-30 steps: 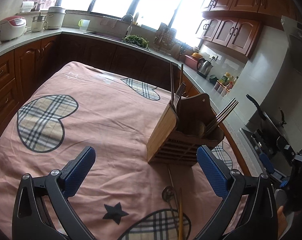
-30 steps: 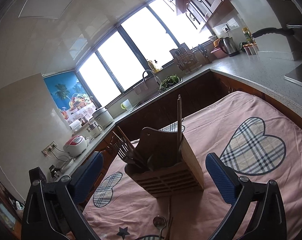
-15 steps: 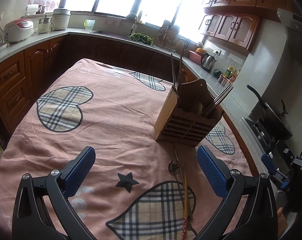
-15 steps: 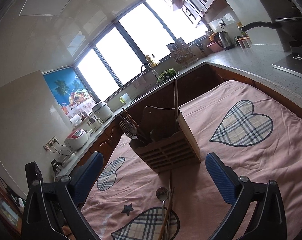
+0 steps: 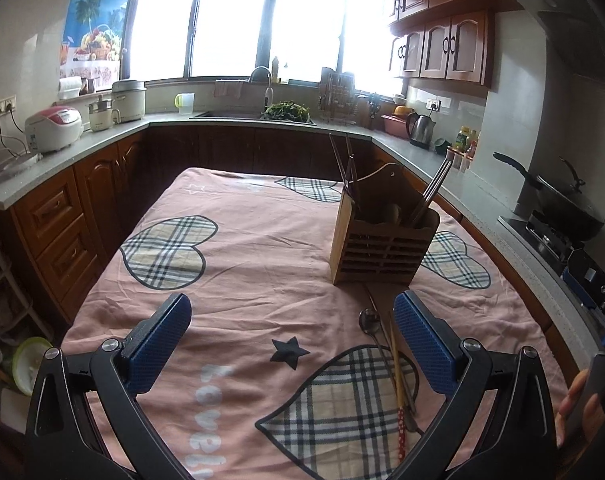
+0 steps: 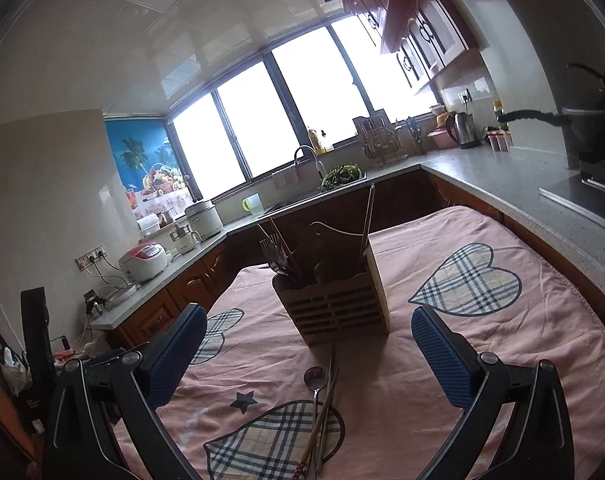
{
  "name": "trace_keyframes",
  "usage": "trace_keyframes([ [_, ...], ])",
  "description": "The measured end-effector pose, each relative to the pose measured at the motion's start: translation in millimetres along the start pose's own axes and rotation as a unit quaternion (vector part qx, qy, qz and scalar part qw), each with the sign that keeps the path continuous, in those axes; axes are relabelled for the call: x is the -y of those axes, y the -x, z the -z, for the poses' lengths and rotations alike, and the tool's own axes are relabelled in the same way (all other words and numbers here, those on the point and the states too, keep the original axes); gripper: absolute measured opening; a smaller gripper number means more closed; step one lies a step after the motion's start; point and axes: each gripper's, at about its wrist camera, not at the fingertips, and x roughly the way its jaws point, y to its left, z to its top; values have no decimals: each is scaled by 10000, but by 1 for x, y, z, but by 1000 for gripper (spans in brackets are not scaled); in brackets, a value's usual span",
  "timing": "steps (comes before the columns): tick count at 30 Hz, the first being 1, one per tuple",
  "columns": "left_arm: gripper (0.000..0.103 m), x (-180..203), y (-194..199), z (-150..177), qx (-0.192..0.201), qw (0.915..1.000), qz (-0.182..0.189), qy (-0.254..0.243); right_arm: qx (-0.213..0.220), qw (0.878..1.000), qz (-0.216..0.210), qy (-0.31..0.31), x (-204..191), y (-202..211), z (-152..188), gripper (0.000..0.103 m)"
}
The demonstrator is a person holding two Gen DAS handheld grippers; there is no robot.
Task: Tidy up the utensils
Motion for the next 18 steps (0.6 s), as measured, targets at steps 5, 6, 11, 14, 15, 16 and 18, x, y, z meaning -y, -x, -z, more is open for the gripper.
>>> trace_keyframes([
  [5, 103, 8, 17, 9, 191, 9992, -190, -306, 188, 9977, 215, 619, -20, 15, 8, 103],
  [6, 103, 9, 20, 11, 230, 9989, -211, -356, 198, 9970, 266, 698, -22, 17, 10, 103],
  [11, 103, 17, 36, 22, 498, 9966, -358, -555, 321, 9948, 326, 906, -24, 28, 24, 103],
  [14, 103, 18, 43, 30, 679, 9948, -439, -614, 442, 9928, 382, 1045, -27, 34, 33, 103],
  [15, 103, 18, 45, 32, 734, 9944, -460, -613, 480, 9921, 384, 1092, -28, 36, 35, 103],
  [16, 103, 17, 46, 34, 778, 9940, -475, -608, 508, 9916, 375, 1126, -29, 38, 38, 103],
  [18, 103, 16, 47, 38, 818, 9937, -511, -574, 533, 9913, 366, 1146, -29, 39, 43, 103],
])
